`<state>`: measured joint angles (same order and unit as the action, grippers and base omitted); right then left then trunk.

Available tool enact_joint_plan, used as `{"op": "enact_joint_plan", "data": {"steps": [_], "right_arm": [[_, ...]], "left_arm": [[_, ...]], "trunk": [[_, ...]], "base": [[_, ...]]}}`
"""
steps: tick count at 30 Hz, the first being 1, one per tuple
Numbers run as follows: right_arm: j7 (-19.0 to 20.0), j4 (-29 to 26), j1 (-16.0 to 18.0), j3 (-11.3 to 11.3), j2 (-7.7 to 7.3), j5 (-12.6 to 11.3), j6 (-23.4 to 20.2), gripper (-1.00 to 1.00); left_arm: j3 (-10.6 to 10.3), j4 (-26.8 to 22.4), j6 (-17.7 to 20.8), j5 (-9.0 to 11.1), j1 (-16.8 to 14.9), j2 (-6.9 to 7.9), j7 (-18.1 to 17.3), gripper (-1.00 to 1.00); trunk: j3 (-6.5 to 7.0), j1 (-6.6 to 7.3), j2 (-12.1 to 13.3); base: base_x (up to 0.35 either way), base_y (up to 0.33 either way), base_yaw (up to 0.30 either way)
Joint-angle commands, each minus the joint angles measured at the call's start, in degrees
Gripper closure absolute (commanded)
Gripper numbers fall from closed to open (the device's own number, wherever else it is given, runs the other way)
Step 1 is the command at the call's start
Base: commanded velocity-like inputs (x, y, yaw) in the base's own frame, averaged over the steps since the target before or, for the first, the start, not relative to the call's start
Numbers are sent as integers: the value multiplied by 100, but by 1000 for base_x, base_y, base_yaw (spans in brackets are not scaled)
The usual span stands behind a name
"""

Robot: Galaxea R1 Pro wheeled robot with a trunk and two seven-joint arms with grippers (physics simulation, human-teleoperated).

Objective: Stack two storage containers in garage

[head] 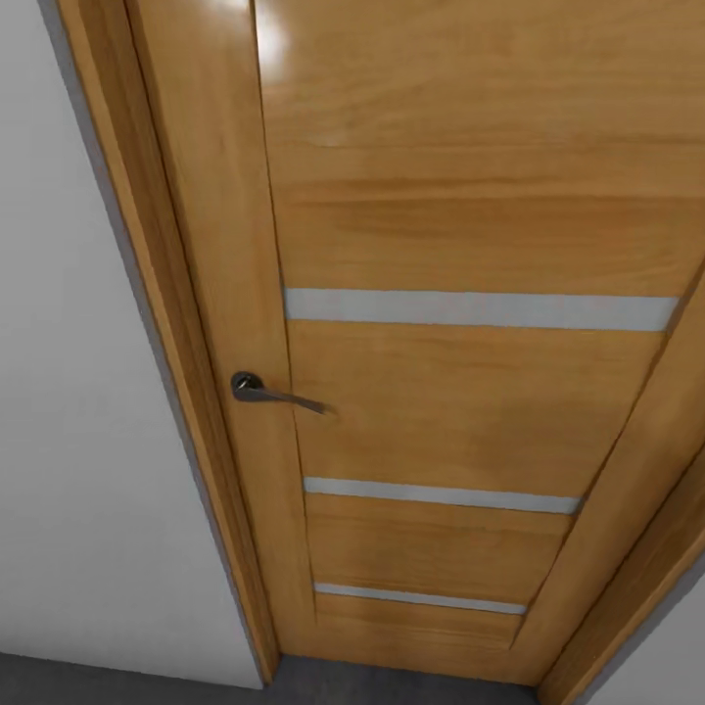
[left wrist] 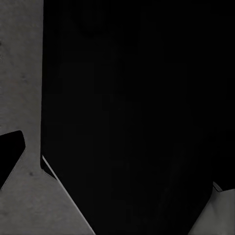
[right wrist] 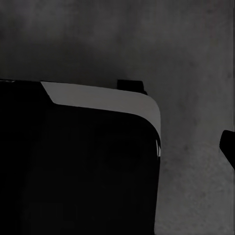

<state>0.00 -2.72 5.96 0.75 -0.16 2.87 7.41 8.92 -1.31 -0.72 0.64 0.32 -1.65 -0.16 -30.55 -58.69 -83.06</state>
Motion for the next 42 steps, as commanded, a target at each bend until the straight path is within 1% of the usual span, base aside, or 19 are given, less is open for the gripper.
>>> {"op": "enact_joint_plan", "data": {"steps": [1,17,32,35,42], "right_arm": [[0,5,4,4,-1,30,18,-100],[0,-7,5,4,-9,30,23,-100],[-3,-13,6,4,-4,30,32,-100],[-7,-17,7,4,-8,30,69,-100],[-9,-10,3,9,-4,30,210,-100]], "left_arm": [[31,-10,-6,7,3,-2,-2,-100],[31,-10,-7,7,3,-2,-2,-100],[4,-19,2,-31,3,-10,12,-100],[-2,-147,4,-35,3,-10,43,-100],[-4,-739,12,-36,3,-10,45,-100]], "trunk": [[-4,-3,-2],[-4,-3,-2],[-4,-3,-2],[-4,-3,-2],[-4,-3,-2]], "base": [[339,3,-2],[319,0,0],[10,0,0],[0,0,0],[0,0,0]]}}
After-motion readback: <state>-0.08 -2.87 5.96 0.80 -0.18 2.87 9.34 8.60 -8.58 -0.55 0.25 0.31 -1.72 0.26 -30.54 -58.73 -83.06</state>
